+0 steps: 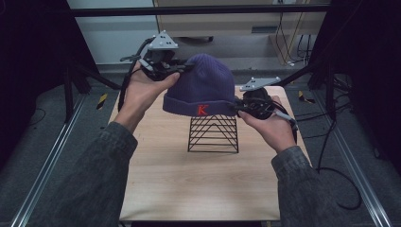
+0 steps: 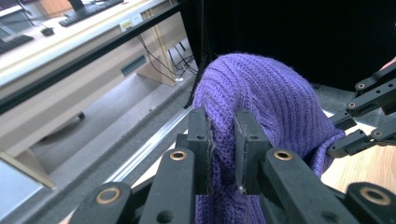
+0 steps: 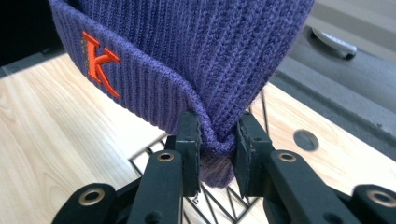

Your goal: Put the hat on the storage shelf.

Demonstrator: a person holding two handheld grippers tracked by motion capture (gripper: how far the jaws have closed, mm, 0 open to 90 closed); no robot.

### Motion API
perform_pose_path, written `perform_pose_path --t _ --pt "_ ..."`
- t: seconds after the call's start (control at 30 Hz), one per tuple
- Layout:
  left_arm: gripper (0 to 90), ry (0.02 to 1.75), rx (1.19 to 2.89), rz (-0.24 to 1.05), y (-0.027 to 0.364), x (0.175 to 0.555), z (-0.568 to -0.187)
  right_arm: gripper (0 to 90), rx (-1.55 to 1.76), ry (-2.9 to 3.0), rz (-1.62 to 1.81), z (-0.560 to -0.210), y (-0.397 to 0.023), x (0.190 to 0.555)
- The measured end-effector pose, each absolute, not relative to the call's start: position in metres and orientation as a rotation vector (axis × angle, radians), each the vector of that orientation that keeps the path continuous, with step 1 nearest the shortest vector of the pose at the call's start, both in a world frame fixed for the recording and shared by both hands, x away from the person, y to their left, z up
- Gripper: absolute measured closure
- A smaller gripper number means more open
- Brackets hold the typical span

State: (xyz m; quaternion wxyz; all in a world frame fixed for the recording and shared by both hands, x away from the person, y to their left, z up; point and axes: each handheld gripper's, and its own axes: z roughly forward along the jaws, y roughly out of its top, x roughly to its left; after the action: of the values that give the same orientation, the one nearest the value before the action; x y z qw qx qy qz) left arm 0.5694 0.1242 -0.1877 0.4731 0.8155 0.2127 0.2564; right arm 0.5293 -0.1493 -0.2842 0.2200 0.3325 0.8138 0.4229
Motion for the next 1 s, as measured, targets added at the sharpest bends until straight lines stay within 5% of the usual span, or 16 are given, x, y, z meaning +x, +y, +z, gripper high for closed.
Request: perform_pose_path --t 1.0 --pt "77.8 0.511 2.101 0.581 0.084 0.593 -0.249 73.0 1.051 2.304 1.028 -0.341 -0.181 0.54"
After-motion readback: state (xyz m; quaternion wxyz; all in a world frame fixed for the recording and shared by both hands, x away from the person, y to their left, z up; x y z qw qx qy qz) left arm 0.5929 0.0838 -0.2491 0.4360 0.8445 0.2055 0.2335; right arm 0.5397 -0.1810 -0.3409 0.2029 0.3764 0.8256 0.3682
